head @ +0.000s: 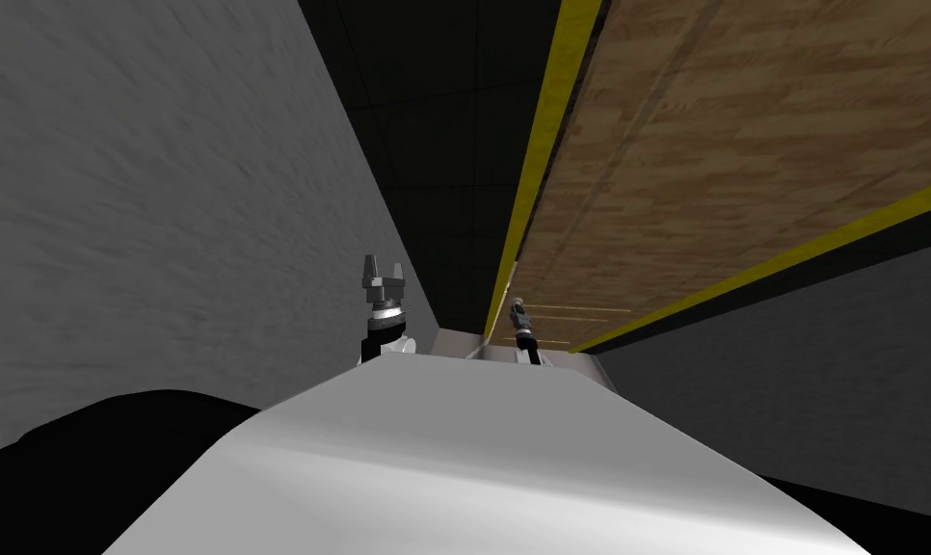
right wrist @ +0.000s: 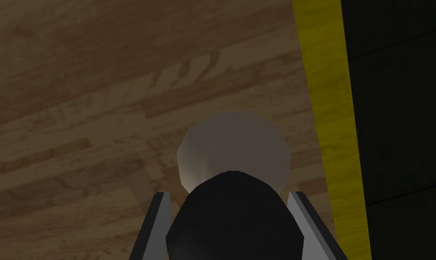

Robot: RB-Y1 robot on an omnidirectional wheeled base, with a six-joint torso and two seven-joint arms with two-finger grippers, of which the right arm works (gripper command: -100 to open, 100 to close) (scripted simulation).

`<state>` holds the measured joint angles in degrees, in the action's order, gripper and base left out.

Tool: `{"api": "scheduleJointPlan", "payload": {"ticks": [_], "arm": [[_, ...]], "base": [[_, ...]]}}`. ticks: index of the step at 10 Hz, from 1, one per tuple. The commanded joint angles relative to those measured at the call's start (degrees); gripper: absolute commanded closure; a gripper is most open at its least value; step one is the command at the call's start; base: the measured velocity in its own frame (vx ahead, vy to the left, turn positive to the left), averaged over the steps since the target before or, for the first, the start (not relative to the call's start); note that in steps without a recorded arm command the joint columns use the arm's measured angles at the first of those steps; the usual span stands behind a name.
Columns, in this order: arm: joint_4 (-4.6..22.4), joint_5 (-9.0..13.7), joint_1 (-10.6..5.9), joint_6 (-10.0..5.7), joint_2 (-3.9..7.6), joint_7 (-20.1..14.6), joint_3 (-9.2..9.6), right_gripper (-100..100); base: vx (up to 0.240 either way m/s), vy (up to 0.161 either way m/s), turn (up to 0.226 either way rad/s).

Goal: Pull the door open

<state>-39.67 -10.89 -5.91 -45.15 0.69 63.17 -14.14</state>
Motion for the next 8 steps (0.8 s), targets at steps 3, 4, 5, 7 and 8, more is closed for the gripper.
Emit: {"api": "scheduleJointPlan", "payload": {"ticks": [3, 4, 5, 7, 8], "arm": [[0.3, 1.3, -0.18, -0.16, 0.92, -5.6, -0.08, 100], [0.4, 1.8, -0.18, -0.2, 1.2, -7.1, 0.01, 100], [0.4, 1.8, -0.18, -0.2, 1.2, -7.8, 0.01, 100], [0.5, 2.7, -0.19, -0.29, 1.74, -11.4, 0.18, 100], [0.5, 2.7, -0.19, -0.29, 1.74, -12.2, 0.18, 100]], "base": [[-0.058, -0.003, 0.034], [-0.073, -0.007, 0.058], [-0.048, -0.008, 0.015], [-0.055, 0.0, 0.045], [-0.049, -0.005, 0.019]]}}
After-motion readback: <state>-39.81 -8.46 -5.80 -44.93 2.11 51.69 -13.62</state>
